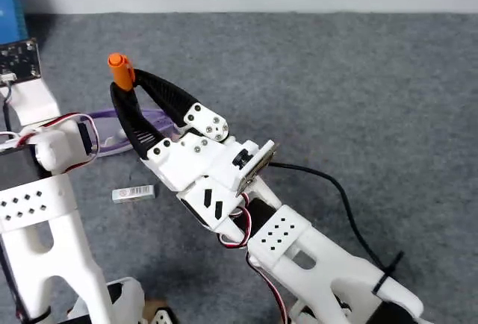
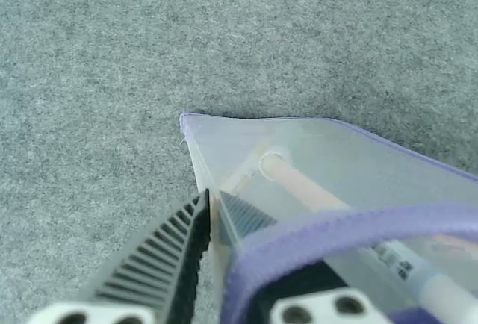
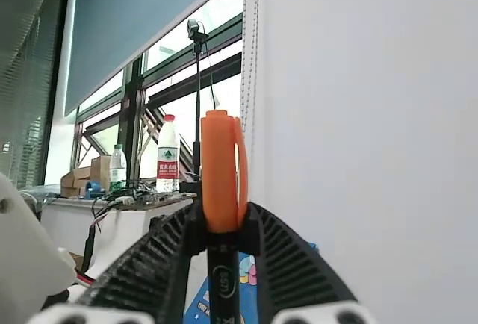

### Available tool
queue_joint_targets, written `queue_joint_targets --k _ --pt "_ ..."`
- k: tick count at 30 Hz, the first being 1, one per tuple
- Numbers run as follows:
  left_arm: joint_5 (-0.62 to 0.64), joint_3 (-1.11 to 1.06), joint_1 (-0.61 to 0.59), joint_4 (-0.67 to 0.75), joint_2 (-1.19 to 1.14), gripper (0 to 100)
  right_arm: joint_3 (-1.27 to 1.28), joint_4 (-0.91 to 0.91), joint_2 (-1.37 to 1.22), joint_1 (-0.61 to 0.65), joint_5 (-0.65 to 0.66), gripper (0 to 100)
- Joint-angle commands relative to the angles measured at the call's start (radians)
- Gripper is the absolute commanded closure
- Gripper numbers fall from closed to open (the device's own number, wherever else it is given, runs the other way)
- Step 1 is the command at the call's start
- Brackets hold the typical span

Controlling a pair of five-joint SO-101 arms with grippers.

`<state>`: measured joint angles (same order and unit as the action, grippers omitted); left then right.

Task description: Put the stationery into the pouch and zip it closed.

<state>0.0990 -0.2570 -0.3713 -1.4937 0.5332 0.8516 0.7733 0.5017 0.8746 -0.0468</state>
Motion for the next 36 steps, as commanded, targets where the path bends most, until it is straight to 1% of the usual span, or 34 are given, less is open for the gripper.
queue_joint_targets --k 1,6,13,17,21,22,24,27,30,32,36 --pt "-0.008 0.008 0.011 0.003 0.032 99 -0.097 0.016 -0.015 0.008 0.014 99.1" --pt "-0.008 0.008 0.011 0.002 0.032 99 -0.175 0.016 -0.091 0.008 0.012 99.1" --pt "-0.008 0.008 0.011 0.0 0.032 99 -0.17 0.022 -0.197 0.007 0.011 99.1" --pt "-0.008 0.008 0.008 0.002 0.032 99 -0.117 0.024 -0.191 0.01 0.009 99.1" --pt "-0.008 0.007 0.008 0.0 0.032 99 -0.051 0.015 -0.097 0.004 0.011 98.6" --pt "-0.008 0.007 0.008 0.0 0.032 99 -0.028 -0.002 -0.068 0.004 0.012 98.6" --pt "-0.008 0.007 0.008 0.0 0.032 99 0.0 -0.096 -0.01 0.01 0.012 95.8" --pt "-0.008 0.007 0.008 -0.002 0.032 99 0.003 -0.306 0.061 0.027 -0.002 84.0" --pt "-0.008 0.007 0.008 -0.003 0.032 99 0.003 -0.43 0.125 0.027 -0.084 72.5" --pt "-0.008 0.007 0.008 -0.003 0.032 99 0.002 -0.472 0.157 0.027 -0.098 71.6" --pt "-0.008 0.007 0.006 -0.003 0.032 99 0.002 -0.545 0.188 0.027 -0.103 75.8"
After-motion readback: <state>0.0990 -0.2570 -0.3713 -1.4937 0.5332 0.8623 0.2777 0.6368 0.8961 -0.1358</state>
